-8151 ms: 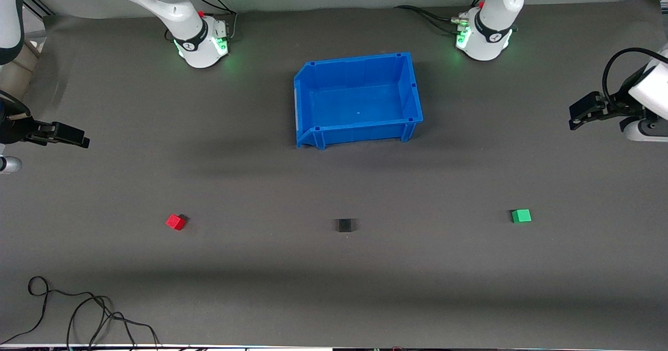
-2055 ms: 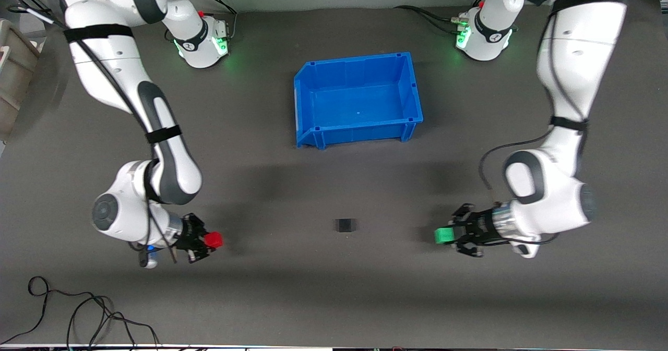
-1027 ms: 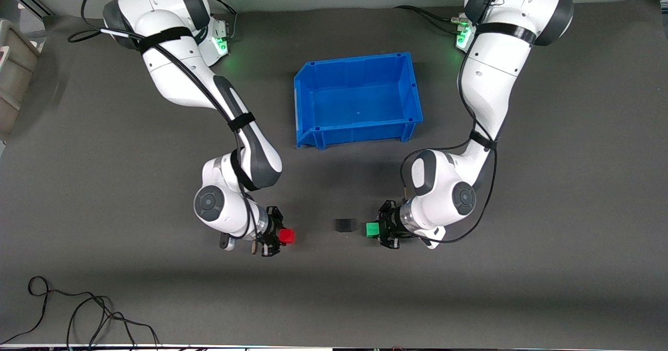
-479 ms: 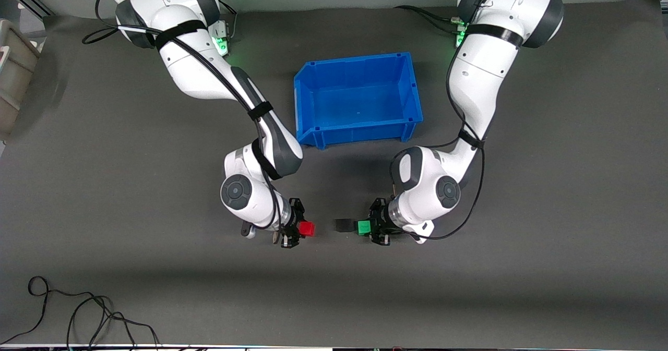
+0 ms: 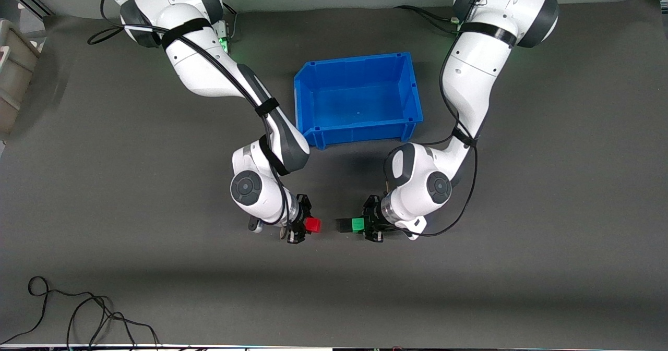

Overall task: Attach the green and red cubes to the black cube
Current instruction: 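Press the red and green cubes against the black cube's sides, then open the left gripper and lift it off the green cube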

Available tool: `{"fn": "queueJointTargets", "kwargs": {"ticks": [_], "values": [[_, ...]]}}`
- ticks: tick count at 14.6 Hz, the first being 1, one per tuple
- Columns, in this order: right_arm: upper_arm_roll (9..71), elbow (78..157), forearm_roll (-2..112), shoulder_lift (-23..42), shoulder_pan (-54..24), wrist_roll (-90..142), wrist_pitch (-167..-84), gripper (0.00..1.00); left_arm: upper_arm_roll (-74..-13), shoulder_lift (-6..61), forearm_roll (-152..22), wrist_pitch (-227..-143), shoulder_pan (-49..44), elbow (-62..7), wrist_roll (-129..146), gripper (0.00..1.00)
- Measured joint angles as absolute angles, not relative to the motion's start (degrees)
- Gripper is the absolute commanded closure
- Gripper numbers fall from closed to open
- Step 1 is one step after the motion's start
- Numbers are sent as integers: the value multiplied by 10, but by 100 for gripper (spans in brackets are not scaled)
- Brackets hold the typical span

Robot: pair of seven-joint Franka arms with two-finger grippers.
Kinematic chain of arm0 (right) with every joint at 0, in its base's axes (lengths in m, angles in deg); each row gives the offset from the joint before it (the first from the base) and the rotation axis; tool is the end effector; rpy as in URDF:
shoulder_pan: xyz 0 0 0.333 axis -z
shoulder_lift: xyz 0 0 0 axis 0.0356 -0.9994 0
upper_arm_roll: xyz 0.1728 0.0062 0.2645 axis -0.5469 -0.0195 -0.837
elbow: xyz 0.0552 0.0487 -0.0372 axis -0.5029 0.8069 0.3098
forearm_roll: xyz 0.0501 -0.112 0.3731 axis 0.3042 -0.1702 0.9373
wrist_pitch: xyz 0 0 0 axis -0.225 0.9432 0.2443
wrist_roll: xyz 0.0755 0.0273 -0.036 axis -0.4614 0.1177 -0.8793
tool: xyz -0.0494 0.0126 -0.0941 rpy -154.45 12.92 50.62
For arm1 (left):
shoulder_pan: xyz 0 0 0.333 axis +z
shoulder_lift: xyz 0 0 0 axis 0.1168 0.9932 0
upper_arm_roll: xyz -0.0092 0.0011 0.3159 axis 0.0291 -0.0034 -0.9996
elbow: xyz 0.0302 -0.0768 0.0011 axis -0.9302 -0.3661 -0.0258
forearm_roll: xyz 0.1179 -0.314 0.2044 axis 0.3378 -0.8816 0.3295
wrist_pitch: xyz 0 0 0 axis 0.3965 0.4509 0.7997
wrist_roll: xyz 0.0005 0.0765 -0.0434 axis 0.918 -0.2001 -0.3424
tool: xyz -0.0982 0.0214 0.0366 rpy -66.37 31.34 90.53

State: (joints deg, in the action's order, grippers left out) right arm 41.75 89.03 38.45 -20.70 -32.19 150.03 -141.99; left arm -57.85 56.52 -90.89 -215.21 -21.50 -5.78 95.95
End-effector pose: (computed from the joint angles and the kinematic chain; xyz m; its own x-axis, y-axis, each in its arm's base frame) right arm 0.6700 0.3801 0.2142 -0.1847 -0.9563 -0.2266 -0.9809 0.1939 -0.0186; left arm 0.6520 -0.3843 0.1688 0.0078 0.8803 -0.4743 0.9952 0.0394 0.0896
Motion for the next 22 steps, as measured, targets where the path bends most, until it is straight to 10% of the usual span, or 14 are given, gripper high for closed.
{"fn": "queueJointTargets", "kwargs": {"ticks": [5, 7, 10, 22], "values": [[423, 884, 385, -216, -322, 1502, -1421, 100, -579, 569, -909, -2162, -220, -57, 961, 100], [426, 876, 385, -223, -319, 1502, -1422, 100, -579, 569, -909, -2162, -220, -57, 961, 50], [427, 857, 385, -241, -318, 1502, -1422, 100, -579, 570, -902, -2162, -220, -56, 961, 1], [423, 823, 347, -276, -352, 1519, -1423, 100, -606, 570, -893, -2123, -184, -42, 963, 0]]}}
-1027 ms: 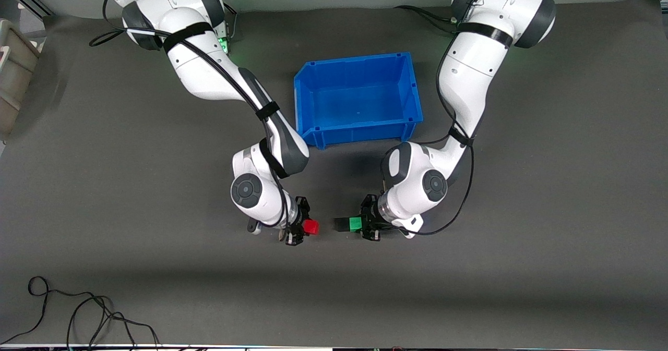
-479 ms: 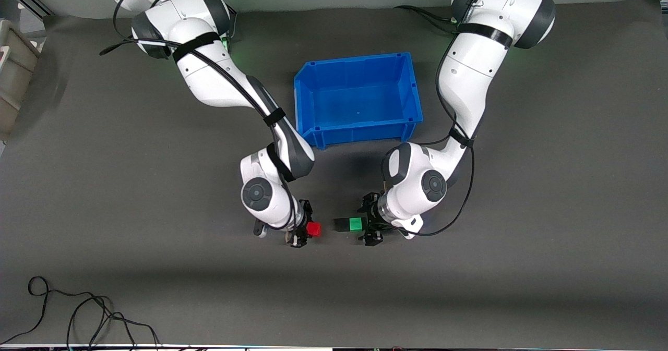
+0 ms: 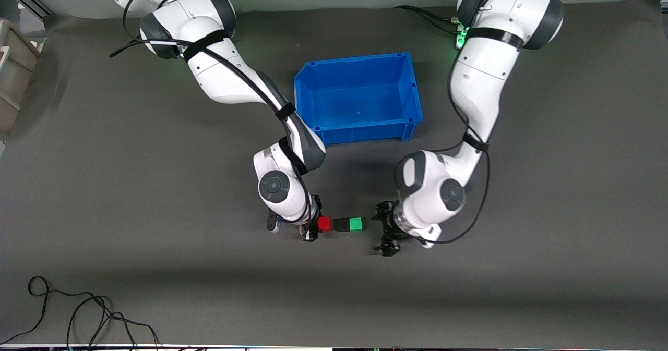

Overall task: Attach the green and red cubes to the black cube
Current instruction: 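Open the left gripper and lift it off the green cube, then open the right gripper off the red cube while the left gripper retracts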

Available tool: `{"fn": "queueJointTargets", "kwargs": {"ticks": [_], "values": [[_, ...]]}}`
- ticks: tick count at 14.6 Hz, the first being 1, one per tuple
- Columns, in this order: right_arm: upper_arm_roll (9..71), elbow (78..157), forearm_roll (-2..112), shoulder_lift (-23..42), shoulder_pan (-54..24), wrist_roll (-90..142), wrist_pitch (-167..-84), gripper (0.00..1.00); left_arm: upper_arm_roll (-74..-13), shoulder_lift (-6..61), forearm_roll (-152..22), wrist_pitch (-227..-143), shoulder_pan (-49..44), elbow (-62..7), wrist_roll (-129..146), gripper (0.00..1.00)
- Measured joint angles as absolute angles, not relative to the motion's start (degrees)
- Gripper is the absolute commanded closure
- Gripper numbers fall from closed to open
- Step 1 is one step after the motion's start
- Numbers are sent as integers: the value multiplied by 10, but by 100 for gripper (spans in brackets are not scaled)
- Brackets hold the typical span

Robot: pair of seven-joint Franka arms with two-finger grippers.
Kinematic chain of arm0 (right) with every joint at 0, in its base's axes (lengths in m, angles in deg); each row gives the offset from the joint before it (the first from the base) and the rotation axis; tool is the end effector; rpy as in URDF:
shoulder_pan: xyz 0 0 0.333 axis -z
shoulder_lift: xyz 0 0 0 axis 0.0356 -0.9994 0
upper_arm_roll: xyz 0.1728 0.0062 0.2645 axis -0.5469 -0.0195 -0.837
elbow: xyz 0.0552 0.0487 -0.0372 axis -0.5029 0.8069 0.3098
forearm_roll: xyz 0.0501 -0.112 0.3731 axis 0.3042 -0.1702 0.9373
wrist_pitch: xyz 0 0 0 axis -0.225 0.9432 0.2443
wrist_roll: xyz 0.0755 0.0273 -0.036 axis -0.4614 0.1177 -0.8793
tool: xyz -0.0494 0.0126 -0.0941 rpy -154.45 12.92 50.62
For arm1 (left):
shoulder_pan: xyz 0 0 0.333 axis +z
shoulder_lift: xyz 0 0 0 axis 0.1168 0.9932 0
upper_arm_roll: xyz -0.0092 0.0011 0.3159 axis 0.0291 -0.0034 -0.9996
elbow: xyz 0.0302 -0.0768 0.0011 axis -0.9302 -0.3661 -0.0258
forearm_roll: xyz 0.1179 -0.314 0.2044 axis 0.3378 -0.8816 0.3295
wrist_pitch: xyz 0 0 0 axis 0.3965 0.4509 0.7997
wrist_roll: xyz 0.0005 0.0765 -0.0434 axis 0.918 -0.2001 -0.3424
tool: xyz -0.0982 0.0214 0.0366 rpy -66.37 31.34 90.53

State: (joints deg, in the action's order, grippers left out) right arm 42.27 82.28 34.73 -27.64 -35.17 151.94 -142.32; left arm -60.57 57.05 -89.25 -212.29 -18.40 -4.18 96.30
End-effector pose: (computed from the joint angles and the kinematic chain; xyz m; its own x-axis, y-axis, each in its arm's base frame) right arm 0.6602 0.4197 0.1759 -0.1181 -0.9776 -0.1740 -0.9899 0.1297 -0.0572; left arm 0.6846 -0.3291 0.1692 -0.0348 0.9009 -0.4326 0.9928 0.0810 0.0887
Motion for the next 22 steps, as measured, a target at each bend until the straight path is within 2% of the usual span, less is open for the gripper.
{"fn": "queueJointTargets", "kwargs": {"ticks": [7, 15, 16, 17, 18, 19, 22], "values": [[423, 806, 346, -292, -357, 1525, -1423, 100, -621, 551, -874, -2058, -120, -37, 938, 0], [423, 806, 336, -292, -366, 1525, -1423, 100, -622, 544, -873, -2057, -107, -37, 934, 0], [423, 806, 336, -292, -366, 1525, -1423, 93, -622, 544, -873, -2056, -103, -37, 931, 0], [423, 806, 336, -292, -366, 1525, -1423, 62, -622, 541, -873, -2048, -98, -36, 923, 0], [423, 805, 336, -292, -366, 1525, -1423, 11, -623, 537, -872, -2030, -89, -36, 907, 0], [423, 804, 336, -292, -366, 1525, -1423, 0, -624, 529, -872, -2003, -76, -36, 885, 0], [425, 795, 335, -292, -363, 1525, -1425, 0, -626, 497, -865, -1903, -22, -35, 788, 0]]}}
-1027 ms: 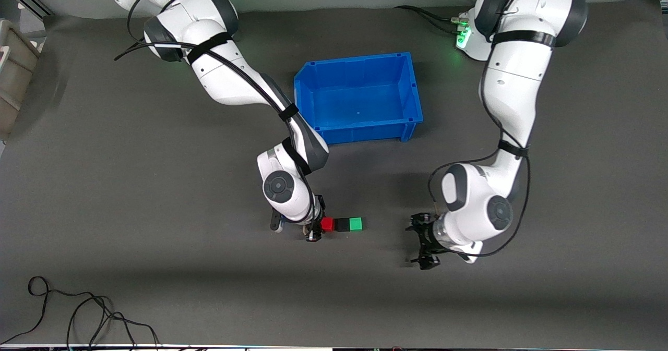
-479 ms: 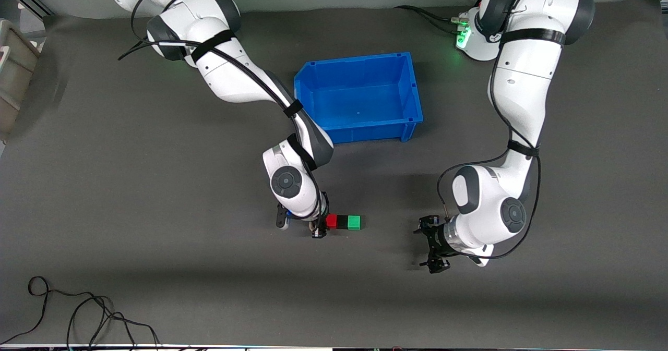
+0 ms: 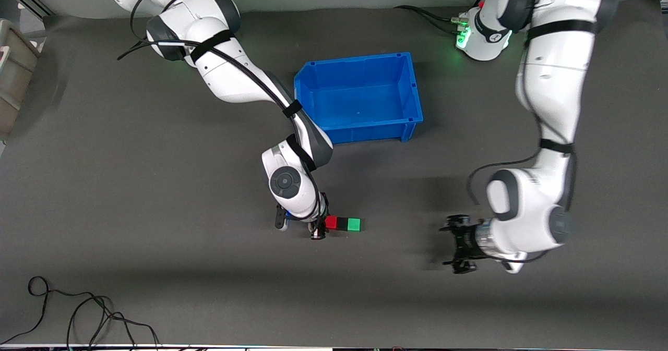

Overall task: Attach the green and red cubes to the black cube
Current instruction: 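Open the right gripper off the red cube while the left gripper retracts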

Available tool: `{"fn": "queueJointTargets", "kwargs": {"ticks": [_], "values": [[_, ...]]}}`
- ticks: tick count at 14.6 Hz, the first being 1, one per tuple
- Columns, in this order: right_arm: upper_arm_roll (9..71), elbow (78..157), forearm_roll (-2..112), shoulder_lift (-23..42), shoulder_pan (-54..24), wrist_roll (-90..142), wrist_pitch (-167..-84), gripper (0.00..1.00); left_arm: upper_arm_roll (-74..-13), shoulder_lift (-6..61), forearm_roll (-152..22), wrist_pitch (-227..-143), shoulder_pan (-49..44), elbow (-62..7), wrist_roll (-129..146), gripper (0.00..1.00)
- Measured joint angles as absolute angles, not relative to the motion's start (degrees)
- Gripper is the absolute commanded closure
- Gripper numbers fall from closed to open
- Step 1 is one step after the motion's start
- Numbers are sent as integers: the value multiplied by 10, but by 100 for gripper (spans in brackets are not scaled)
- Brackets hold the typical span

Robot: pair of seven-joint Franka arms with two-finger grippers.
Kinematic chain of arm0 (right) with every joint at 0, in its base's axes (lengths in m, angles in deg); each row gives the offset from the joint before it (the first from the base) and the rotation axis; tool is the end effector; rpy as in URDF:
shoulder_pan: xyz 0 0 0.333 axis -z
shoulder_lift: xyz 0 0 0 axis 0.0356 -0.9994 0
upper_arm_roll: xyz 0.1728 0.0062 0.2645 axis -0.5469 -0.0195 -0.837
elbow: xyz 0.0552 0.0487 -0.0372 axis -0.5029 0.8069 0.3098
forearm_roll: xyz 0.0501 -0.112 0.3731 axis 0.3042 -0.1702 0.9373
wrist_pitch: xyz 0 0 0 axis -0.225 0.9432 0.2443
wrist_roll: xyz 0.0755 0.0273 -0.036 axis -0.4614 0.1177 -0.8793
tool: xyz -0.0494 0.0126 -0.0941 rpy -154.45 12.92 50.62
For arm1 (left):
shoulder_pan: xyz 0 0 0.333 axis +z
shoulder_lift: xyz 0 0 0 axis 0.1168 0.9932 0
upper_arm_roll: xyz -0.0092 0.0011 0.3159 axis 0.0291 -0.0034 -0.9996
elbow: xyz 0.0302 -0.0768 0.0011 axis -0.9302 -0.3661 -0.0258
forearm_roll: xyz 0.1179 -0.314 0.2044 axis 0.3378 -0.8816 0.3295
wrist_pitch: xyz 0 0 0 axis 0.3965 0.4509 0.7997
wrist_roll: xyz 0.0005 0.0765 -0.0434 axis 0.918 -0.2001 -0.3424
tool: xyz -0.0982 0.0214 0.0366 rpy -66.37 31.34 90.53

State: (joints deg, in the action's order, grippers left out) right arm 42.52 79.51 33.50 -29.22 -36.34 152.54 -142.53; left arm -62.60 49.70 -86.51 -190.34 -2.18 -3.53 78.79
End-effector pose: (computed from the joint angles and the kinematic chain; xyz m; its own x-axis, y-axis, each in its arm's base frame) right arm 0.6577 0.4371 0.1774 -0.0880 -0.9813 -0.1711 -0.9906 0.1042 -0.0884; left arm 0.7356 -0.1293 0.2390 0.0837 0.9045 -0.4181 0.9964 -0.0812 0.0237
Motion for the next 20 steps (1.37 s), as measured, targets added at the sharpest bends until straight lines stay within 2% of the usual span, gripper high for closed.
{"fn": "queueJointTargets", "kwargs": {"ticks": [4, 6, 8, 14, 17, 20], "values": [[432, 777, 335, -282, -359, 1525, -1424, 0, -640, 444, -796, -1792, 37, -43, 633, 0], [433, 769, 335, -259, -346, 1503, -1392, 0, -642, 401, -757, -1743, 65, -56, 550, 0], [433, 761, 335, -219, -323, 1454, -1318, 0, -643, 348, -710, -1698, 80, -74, 498, 0], [435, 764, 335, -43, -246, 1210, -1063, 0, -641, 160, -644, -1602, 82, -156, 337, 0], [438, 789, 335, 34, -198, 1077, -970, 0, -642, 72, -626, -1570, 84, -196, 243, 0], [440, 809, 331, 89, -137, 935, -897, 1, -639, 27, -626, -1565, 82, -207, 178, 0]]}}
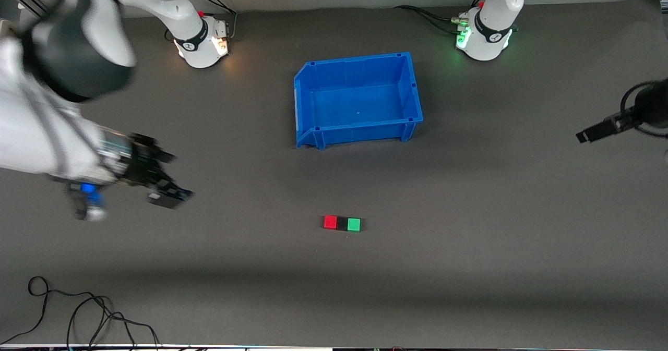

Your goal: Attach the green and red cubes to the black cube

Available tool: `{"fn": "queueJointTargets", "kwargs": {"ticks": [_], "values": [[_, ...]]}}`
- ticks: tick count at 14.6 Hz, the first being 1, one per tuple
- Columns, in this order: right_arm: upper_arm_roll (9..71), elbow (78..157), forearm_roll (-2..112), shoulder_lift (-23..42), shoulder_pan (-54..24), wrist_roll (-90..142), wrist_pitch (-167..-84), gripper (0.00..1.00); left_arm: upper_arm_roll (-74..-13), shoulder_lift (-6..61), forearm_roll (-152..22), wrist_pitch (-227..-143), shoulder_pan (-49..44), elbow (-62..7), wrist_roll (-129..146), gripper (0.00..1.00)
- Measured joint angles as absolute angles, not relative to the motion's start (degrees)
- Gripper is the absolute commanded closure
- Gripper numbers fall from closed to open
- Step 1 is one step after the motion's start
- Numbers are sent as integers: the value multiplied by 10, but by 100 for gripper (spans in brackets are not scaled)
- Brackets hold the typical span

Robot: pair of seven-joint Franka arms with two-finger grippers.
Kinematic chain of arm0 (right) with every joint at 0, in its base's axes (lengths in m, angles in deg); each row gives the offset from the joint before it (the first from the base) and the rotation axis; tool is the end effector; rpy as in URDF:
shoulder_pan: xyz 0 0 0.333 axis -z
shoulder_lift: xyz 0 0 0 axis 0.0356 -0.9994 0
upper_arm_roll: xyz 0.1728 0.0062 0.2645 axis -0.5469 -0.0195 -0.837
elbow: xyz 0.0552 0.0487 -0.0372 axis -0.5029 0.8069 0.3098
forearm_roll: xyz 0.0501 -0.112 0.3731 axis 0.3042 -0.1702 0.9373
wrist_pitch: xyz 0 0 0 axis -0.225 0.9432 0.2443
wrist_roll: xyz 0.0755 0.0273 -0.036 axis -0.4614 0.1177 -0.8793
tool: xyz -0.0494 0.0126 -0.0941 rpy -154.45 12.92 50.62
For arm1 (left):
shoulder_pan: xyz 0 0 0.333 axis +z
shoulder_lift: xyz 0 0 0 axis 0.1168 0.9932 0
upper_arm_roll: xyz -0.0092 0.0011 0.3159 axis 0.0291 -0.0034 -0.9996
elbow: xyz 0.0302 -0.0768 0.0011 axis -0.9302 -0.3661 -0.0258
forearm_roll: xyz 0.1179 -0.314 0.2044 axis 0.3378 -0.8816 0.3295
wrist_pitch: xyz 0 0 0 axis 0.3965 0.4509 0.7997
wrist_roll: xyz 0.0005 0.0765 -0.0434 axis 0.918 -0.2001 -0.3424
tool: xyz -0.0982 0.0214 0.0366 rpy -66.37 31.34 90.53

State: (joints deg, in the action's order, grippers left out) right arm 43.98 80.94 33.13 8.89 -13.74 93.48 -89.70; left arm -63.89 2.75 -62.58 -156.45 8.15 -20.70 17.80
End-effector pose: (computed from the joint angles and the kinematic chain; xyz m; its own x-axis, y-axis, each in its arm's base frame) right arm 0.6454 0.1290 0.5802 0.5772 -0.7860 -0.2214 -0.8045 -0.5939 0.0115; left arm 0.5548 0.0219 0.5941 0.9384 0.3268 -0.1120 0.3364 -0.9383 0.0807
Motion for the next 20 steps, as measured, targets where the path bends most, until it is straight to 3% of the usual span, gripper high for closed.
{"fn": "queueJointTargets", "kwargs": {"ticks": [5, 9, 14, 20], "values": [[498, 869, 273, 152, -102, 613, -858, 0, -635, 16, -610, -1575, 55, -204, 60, 0], [574, 895, 267, 164, -101, 389, -868, 1, -633, 16, -564, -1577, 32, -202, 31, 0], [580, 974, 245, 199, -114, 341, -960, 0, -634, 14, -560, -1577, 30, -202, 11, 0], [580, 1004, 224, 217, -144, 341, -980, 0, -634, 9, -559, -1575, 30, -202, 1, 0]]}}
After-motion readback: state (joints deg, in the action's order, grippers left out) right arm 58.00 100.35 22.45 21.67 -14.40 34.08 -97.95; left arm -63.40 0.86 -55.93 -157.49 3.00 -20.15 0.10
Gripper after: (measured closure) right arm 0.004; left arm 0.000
